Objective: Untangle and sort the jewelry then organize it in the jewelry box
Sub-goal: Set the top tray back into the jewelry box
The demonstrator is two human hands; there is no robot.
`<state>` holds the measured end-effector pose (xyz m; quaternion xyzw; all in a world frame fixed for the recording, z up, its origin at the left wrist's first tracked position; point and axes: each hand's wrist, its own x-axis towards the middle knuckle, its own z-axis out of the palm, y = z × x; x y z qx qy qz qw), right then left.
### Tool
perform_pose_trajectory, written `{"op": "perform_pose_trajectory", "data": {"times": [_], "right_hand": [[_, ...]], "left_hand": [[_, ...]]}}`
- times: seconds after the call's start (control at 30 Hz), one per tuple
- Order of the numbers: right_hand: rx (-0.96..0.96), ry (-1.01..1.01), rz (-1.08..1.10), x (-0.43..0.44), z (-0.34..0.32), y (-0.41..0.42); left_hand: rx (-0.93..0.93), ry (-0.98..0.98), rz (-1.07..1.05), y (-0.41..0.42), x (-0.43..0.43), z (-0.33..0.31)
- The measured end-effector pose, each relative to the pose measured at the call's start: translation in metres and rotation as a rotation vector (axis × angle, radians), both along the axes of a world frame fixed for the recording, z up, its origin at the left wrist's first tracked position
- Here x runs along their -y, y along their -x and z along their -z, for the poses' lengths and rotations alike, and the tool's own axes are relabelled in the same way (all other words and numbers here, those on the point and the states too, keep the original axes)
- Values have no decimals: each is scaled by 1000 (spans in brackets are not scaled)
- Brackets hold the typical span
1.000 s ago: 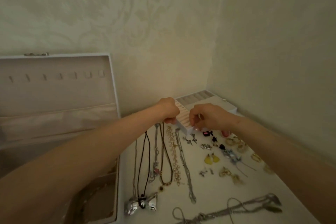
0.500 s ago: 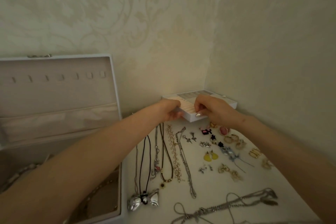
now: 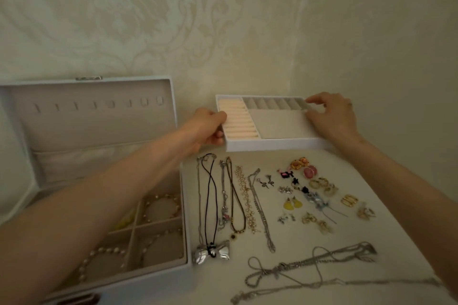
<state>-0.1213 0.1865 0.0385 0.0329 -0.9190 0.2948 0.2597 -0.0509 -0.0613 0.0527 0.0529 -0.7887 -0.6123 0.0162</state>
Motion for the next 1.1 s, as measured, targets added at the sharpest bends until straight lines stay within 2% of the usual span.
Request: {"op": "perform_pose_trajectory", "data": {"times": [0.13,0.23,0.37,0.57,0.77,0.97,1.1], "right_hand": [[292,321,-129,7,-9,-23],[429,365,-189,17,-11,-44],[429,316,-202,32,-6,-60],[391,254,-151,31,-2,-80],[365,256,-169,28,-14,-97],[410,258,-186,56,-11,-103],[439,242,-229,81,-3,-109]], "left_hand": [[-5,170,-47,-33,27,-5],[24,211,-68,-56,39,-3],[54,322,-84,-85,48,0],[-44,526,-53,-112,43,-1],[-3,374,-58,-129,47,-2],[18,409,-128,-124,74,-8],[84,532,-172,-132,98,-5]]}}
